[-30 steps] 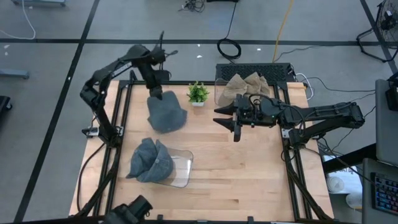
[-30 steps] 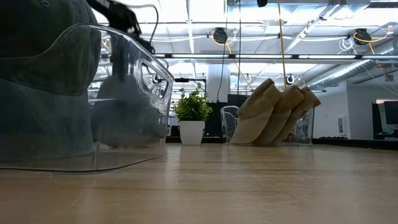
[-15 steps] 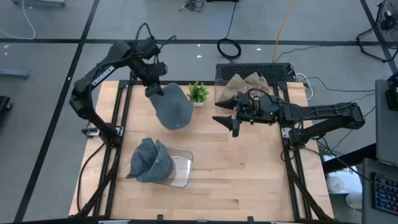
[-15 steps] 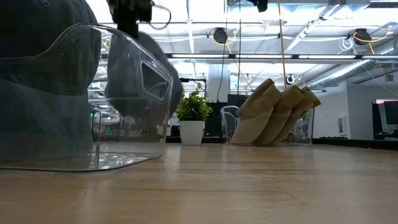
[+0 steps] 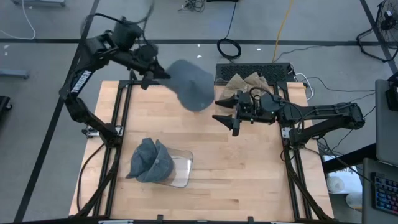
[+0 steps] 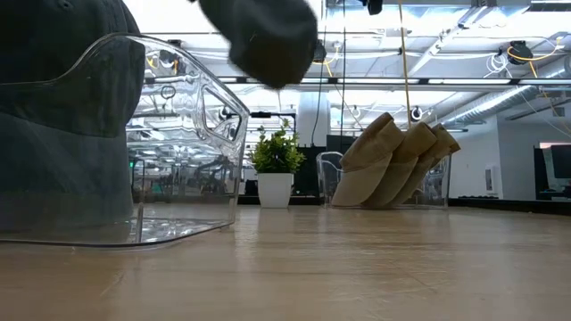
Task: Pick & Place hat
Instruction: Put the gray cap into the bottom transparent bin
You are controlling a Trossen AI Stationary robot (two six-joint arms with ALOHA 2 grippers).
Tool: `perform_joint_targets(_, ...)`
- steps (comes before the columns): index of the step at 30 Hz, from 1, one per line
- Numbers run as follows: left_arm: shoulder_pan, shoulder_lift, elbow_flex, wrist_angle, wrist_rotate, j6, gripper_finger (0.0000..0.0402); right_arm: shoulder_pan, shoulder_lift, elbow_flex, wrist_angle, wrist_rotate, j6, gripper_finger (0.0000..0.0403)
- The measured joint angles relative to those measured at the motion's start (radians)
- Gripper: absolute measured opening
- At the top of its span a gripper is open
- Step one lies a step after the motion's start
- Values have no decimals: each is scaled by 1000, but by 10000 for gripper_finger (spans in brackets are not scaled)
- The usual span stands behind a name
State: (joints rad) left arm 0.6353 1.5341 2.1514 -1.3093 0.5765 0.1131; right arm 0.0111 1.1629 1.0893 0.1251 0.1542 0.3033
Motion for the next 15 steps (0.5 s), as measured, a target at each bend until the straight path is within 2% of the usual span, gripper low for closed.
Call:
perform_joint_targets(5, -39, 0, 66, 180, -19, -88, 8, 25, 0, 0, 97, -54, -35, 314)
perform_joint_targets(8, -65, 0, 70, 327, -52, -143, 8, 37, 0, 0, 130, -53, -52, 313)
perform_joint_targets(15, -111, 3, 70, 620, -54, -206, 8, 26, 0, 0, 231, -52, -80, 313)
